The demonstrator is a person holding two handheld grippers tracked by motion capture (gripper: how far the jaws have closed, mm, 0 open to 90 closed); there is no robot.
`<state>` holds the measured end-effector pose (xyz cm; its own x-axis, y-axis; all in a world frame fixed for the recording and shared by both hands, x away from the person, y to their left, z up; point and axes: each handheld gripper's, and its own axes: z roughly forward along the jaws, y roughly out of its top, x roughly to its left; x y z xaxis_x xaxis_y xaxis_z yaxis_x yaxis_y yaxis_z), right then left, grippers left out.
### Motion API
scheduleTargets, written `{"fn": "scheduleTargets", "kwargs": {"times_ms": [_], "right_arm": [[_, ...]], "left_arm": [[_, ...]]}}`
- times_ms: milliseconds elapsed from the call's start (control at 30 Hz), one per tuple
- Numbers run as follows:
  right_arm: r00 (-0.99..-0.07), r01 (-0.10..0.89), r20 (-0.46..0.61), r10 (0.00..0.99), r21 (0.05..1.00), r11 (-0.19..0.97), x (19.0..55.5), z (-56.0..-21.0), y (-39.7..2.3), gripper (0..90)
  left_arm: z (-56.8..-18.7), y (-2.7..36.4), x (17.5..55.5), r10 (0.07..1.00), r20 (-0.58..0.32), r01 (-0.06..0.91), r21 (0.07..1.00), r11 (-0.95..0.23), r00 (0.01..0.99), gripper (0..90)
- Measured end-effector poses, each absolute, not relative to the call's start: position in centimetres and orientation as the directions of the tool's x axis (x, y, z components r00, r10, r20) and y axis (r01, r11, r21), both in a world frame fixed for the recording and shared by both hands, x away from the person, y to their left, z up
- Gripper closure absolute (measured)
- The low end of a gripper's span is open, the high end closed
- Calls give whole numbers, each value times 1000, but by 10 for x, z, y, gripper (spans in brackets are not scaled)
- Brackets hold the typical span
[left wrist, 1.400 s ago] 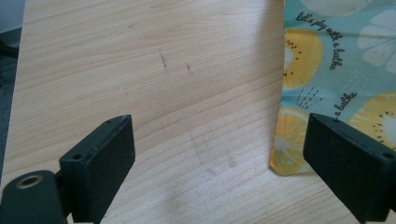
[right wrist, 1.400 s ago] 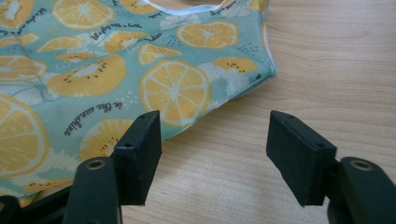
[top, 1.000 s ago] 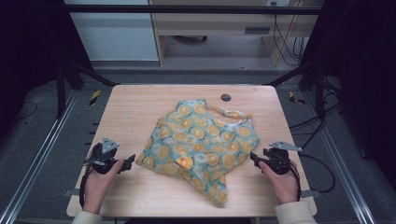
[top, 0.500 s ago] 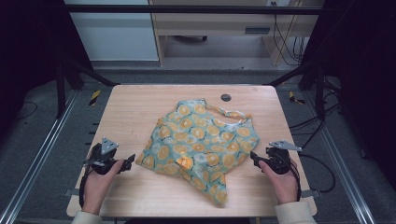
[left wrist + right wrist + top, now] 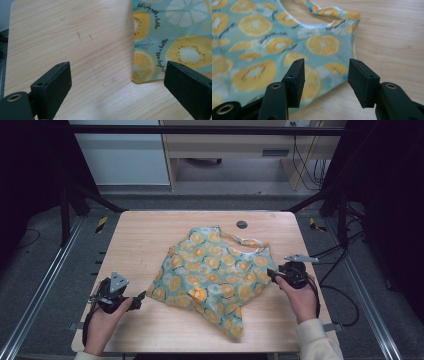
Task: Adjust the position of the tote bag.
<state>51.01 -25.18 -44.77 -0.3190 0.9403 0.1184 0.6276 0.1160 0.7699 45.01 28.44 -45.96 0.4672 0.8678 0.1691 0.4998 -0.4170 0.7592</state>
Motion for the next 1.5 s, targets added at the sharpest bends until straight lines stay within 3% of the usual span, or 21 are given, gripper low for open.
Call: {"fn": "scheduleTargets", "kwargs": {"times_ms": [300, 567, 767, 1033, 1067, 1133, 1367, 1500], "right_arm": [[-227, 714, 164, 960, 698, 50, 558, -463, -260, 373], [-230, 751, 130, 965, 653, 91, 563, -478, -246, 302], [-249, 758, 78, 965, 636, 144, 562, -483, -238, 328], [-297, 742, 54, 953, 642, 195, 560, -487, -233, 810], [-297, 742, 54, 953, 642, 195, 560, -487, -233, 810], [-318, 723, 72, 945, 663, 193, 559, -484, -233, 893], [-404, 627, 136, 905, 761, 166, 540, -458, -225, 900], [-501, 542, 156, 851, 823, 168, 517, -440, -208, 900]], "left_arm": [[-460, 283, 451, 870, 164, 503, 760, -412, 465, 76], [-460, 282, 451, 868, 163, 501, 761, -413, 469, 77], [-459, 280, 450, 866, 162, 497, 762, -414, 473, 77], [-458, 278, 450, 863, 161, 496, 762, -417, 479, 77], [-458, 278, 450, 864, 160, 496, 763, -415, 478, 77], [-457, 278, 450, 865, 157, 495, 764, -413, 477, 77], [-449, 273, 453, 856, 137, 489, 771, -408, 498, 81], [-436, 260, 466, 847, 122, 484, 775, -407, 517, 83]]}}
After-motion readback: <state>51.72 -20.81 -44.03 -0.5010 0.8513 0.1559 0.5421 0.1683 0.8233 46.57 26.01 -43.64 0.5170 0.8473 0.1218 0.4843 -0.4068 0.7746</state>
